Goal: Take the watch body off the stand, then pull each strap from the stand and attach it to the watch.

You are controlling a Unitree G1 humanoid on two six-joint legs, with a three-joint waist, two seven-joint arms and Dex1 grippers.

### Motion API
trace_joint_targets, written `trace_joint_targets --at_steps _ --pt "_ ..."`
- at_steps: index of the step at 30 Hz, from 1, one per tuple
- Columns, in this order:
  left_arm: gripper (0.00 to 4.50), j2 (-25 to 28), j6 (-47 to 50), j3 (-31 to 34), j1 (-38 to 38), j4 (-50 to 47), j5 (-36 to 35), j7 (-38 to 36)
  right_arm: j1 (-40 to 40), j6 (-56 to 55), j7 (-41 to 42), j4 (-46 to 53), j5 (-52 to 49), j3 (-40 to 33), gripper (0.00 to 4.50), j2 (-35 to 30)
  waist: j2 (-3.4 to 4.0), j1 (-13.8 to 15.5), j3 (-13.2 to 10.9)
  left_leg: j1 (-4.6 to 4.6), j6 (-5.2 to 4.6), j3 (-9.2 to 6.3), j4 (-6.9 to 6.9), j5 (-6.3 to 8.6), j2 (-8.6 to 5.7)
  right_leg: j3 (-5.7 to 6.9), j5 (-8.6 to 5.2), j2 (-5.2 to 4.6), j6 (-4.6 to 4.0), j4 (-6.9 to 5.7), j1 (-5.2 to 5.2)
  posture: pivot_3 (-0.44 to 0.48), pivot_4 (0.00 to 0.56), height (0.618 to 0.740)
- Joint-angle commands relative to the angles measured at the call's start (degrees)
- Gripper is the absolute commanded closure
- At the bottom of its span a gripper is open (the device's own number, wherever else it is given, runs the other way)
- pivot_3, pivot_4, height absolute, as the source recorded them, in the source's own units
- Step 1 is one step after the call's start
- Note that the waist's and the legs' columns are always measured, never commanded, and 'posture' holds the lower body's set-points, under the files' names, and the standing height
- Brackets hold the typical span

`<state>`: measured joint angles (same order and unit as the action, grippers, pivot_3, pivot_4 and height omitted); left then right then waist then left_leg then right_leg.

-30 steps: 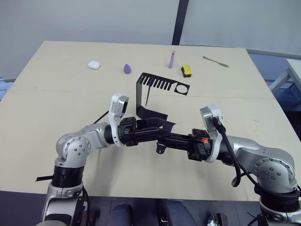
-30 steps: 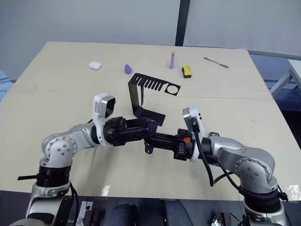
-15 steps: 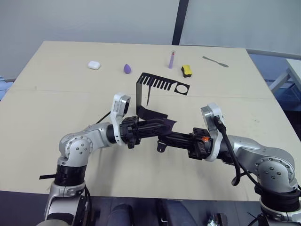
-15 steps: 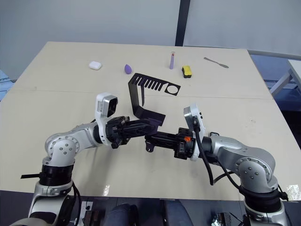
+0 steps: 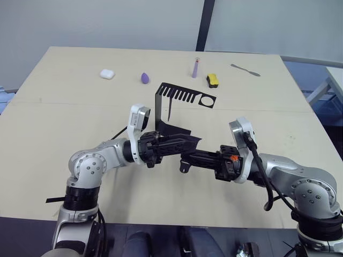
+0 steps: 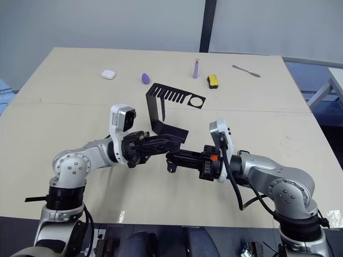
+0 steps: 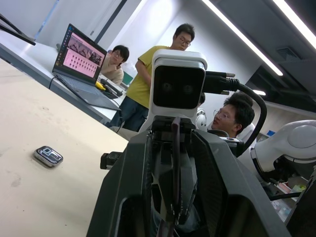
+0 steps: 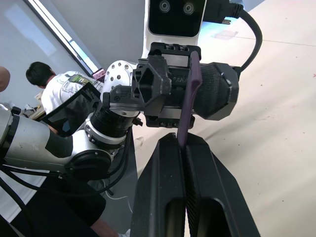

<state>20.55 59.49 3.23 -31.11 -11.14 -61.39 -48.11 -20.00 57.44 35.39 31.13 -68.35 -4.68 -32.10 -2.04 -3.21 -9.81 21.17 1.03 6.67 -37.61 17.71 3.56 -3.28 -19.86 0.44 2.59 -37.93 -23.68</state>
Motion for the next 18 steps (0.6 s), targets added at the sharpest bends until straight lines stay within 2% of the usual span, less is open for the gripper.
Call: trace_joint_targets --at_steps 1,18 --pt "3.13 -0.05 0.24 0.59 -1.21 -1.71 -1.88 0.30 -0.83 -1.11 0.10 0.63 -0.51 0.00 4.50 -0.26 0.00 0.01 0.00 0.00 0.00 0.00 0.00 0.00 0.00 0.00 0.00 0.00 0.00 0.01 0.00 0.000 0.150 0.740" --pt "3.13 -0.40 0.16 0.47 -1.68 -1.34 -1.71 1.18 -1.03 -1.13 -0.24 0.33 -0.86 -0.31 4.50 -0.07 0.00 0.00 0.00 0.00 0.00 0.00 0.00 0.00 0.00 0.00 0.00 0.00 0.00 0.01 0.00 0.000 0.150 0.740"
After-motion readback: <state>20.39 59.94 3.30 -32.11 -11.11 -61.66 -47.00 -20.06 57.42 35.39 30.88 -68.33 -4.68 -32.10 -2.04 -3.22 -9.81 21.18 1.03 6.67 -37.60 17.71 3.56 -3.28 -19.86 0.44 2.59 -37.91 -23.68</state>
